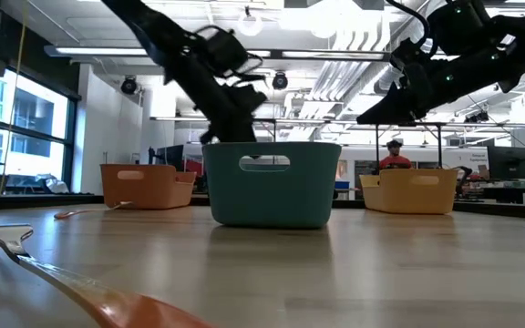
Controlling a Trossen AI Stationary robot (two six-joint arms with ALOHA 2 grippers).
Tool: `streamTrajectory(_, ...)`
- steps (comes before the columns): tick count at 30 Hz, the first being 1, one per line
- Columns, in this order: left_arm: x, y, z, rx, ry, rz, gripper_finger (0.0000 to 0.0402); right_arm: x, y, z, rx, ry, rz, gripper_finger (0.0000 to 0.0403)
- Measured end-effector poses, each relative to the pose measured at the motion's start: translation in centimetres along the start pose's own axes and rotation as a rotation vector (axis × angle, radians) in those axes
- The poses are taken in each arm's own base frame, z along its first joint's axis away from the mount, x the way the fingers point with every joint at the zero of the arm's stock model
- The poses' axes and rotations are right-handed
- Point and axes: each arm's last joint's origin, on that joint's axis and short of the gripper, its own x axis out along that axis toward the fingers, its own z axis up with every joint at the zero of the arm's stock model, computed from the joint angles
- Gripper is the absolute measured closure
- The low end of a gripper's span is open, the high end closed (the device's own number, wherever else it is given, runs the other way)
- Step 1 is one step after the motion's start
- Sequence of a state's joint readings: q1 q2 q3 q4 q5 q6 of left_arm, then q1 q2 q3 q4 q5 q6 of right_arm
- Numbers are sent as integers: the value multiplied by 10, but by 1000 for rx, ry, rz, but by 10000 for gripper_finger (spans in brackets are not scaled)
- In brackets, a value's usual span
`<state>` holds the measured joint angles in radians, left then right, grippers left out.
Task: Sort silverware by color (type)
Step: Put the top black fork into the orange bin
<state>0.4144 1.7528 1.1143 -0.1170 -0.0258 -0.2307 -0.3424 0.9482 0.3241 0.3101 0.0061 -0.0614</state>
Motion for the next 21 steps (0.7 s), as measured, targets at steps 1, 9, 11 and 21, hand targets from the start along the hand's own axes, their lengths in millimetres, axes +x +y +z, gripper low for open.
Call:
streamTrajectory(1,6,0,1,24,8,-10,362,0,0,0,-3,0,0,403)
streamTrajectory(9,54,17,2,69,79,-103,394,0,0,-1,-11,7,1,403)
streamTrajectory(11,63,21,0,67,76,-144,398,0,0,-1,-11,10,1,403)
streamTrajectory(21,80,29,-10,65,101,-241,401,0,0,-1,-10,14,1,403)
